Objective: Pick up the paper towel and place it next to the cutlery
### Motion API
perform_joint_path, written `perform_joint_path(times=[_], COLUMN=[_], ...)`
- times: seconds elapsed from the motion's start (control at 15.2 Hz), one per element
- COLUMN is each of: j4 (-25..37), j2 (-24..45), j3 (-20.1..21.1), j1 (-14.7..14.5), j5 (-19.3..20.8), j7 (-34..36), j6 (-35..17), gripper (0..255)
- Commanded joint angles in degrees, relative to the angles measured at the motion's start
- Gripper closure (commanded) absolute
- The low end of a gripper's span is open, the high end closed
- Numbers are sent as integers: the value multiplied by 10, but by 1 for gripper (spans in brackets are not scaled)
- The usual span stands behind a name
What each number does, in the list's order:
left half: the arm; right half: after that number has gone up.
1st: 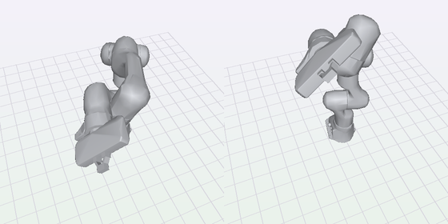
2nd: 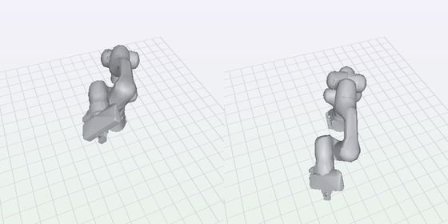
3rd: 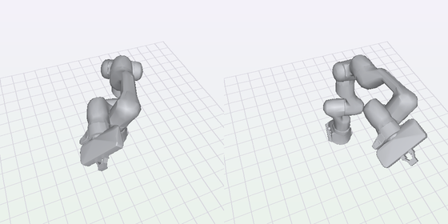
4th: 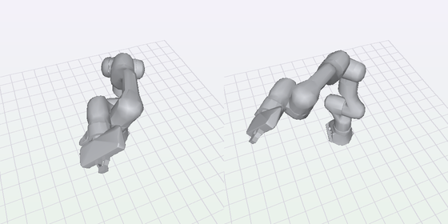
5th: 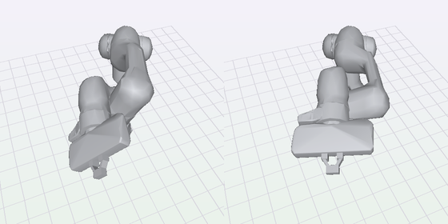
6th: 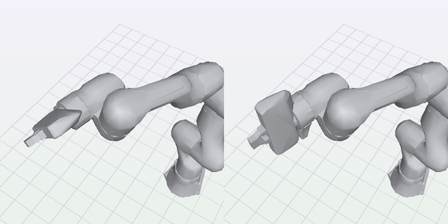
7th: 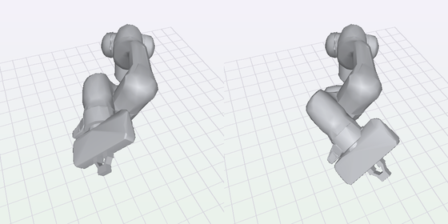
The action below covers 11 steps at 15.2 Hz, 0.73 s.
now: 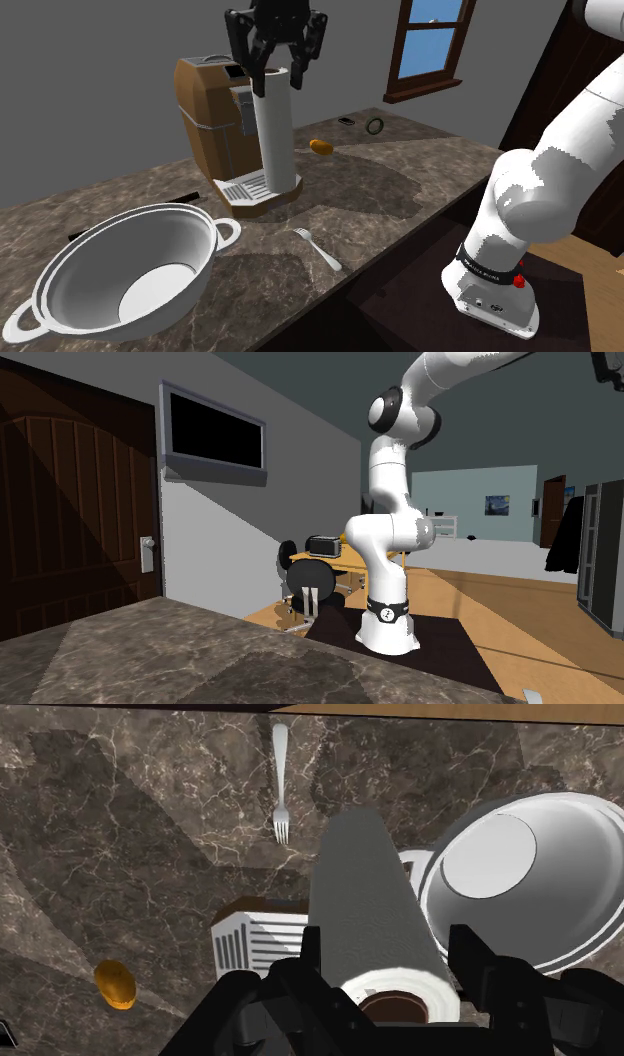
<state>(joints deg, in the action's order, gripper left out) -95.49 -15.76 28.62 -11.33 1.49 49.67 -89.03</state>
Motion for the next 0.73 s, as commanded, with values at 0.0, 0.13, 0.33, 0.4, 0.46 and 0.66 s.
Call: perform_joint_path(times=[0.0,0.13,0.33,0.4,0.46,0.66], j4=[24,48,13,2,-9,-41], j2=[24,47,35,31,28,19], j3=[30,54,50,49,48,46], j1=[-8,-15,-16,-16,-17,-18], j5=[10,21,15,13,11,7], j7=[39,71,69,69,68,68], j6=[6,13,-13,-21,-29,-53], gripper=[255,255,255,255,255,255])
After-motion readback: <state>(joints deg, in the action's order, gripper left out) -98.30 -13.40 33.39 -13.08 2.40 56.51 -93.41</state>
